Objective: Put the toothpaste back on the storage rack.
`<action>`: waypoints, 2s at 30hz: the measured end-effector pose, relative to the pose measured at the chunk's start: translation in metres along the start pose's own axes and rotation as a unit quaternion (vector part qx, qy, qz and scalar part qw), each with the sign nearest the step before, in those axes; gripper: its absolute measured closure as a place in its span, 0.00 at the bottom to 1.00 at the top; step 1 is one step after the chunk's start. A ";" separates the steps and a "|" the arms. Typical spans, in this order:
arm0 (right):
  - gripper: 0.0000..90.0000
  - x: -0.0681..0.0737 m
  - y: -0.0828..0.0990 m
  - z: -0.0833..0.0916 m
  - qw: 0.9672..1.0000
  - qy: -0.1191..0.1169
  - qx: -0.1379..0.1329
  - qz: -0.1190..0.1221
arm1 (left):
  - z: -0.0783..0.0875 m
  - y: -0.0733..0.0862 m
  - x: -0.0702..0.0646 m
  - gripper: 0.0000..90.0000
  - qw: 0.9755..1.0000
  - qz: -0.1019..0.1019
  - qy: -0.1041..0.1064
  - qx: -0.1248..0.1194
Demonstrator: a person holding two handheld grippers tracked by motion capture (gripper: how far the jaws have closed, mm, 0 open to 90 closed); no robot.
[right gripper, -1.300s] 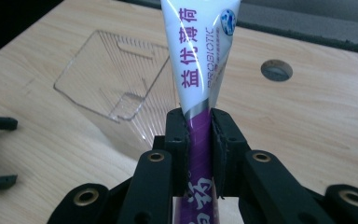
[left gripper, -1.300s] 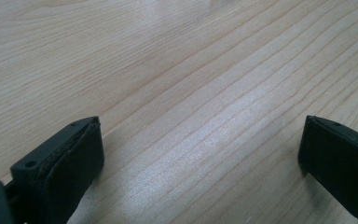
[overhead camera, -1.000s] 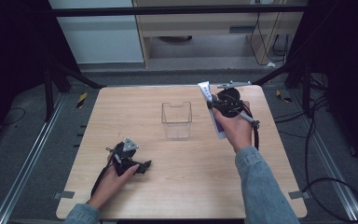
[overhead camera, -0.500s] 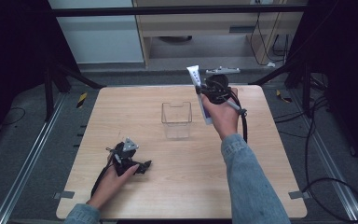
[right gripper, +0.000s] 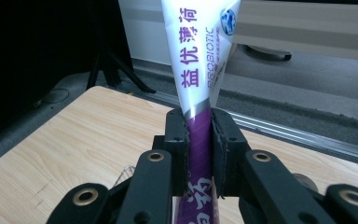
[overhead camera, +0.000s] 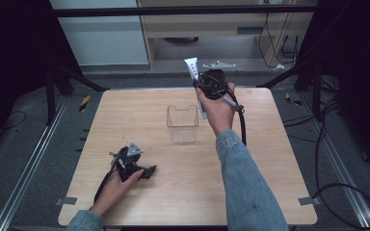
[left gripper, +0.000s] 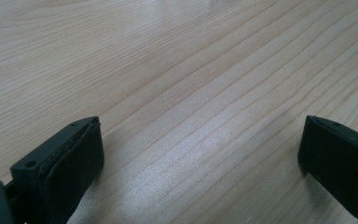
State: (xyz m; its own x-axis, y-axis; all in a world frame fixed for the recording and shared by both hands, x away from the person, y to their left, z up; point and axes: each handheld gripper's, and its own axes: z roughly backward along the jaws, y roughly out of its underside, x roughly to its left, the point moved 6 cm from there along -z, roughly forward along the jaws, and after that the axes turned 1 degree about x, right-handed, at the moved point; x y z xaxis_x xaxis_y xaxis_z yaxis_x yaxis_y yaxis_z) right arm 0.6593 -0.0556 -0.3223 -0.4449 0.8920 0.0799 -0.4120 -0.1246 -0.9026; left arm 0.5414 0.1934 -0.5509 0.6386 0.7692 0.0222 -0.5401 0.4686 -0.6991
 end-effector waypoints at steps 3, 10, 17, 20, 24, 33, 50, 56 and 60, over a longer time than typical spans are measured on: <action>0.87 0.002 -0.001 -0.003 1.000 0.000 -0.002 0.000 | 0.000 0.000 0.000 0.00 1.000 0.000 0.000 0.000; 0.87 0.010 0.000 -0.013 1.000 0.000 -0.007 0.003 | 0.000 0.000 0.000 0.00 1.000 0.000 0.000 0.000; 0.87 0.018 -0.003 -0.020 1.000 -0.002 -0.009 0.015 | 0.000 0.000 0.000 0.00 1.000 0.000 0.000 0.001; 0.87 0.022 -0.005 -0.023 1.000 -0.002 -0.011 0.017 | 0.000 0.000 0.000 0.00 1.000 -0.001 0.000 0.001; 0.87 0.026 -0.006 -0.029 1.000 -0.003 -0.012 0.018 | 0.000 0.000 0.000 0.00 1.000 -0.001 0.000 0.001; 0.87 0.032 -0.004 -0.042 1.000 -0.008 -0.015 0.017 | 0.000 0.000 0.000 0.00 1.000 -0.001 0.000 0.001; 0.87 0.041 0.008 -0.057 0.999 -0.018 -0.015 0.022 | 0.000 0.000 0.000 0.00 1.000 -0.001 0.001 0.001; 0.87 0.044 0.013 -0.062 0.999 -0.021 -0.012 0.020 | 0.000 0.000 0.000 0.00 1.000 -0.001 0.000 0.000; 0.87 0.046 0.015 -0.064 0.999 -0.022 -0.013 0.023 | 0.000 0.000 0.000 0.00 1.000 -0.001 0.000 0.001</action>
State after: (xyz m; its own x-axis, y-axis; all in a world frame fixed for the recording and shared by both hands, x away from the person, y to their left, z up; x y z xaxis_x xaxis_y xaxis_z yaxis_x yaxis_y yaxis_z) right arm 0.6831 0.0112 -0.3591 -0.4978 0.8655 0.0555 -0.3701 -0.1541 -0.9161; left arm 0.5414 0.1936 -0.5509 0.6405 0.7676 0.0233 -0.5395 0.4713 -0.6978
